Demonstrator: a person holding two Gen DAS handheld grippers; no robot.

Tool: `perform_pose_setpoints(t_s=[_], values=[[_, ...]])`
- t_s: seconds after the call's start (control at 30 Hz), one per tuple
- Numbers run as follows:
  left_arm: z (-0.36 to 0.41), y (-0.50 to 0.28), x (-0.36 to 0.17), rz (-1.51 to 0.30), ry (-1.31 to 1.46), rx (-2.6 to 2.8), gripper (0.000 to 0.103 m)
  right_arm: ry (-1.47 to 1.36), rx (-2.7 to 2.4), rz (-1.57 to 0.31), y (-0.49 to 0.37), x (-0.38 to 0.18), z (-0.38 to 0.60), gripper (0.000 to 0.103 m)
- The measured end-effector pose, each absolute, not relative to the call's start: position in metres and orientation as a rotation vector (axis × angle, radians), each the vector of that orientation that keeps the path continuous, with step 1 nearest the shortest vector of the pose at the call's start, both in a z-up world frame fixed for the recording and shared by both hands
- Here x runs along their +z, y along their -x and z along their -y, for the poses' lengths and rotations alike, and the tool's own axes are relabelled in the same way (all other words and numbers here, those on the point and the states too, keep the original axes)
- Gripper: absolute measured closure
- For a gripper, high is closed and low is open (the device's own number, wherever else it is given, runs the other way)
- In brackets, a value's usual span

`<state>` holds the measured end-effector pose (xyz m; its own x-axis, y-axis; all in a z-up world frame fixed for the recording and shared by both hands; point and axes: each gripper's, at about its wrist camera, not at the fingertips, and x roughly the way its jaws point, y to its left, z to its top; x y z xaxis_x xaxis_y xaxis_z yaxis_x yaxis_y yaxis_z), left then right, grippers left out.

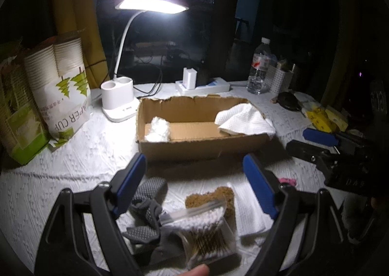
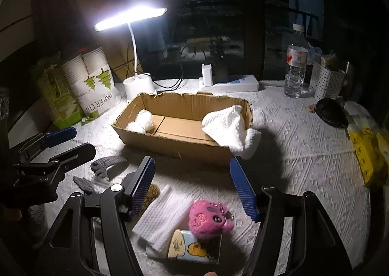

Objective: Organize soft objects
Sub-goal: 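Move the right gripper to the pink plush while the left gripper moves to the cotton swab bag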

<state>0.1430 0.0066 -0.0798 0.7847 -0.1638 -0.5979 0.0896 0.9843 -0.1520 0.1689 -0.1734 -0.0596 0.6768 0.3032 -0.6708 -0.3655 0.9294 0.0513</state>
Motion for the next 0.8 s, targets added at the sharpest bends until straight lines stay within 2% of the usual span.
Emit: perform_pose_setpoints(t_s=[0.8], values=[[0.008, -0.122, -0.145, -0.819, 0.129, -0.133, 0.019, 0.068, 0.390, -0.854, -0.158, -0.121, 0.191, 0.035]])
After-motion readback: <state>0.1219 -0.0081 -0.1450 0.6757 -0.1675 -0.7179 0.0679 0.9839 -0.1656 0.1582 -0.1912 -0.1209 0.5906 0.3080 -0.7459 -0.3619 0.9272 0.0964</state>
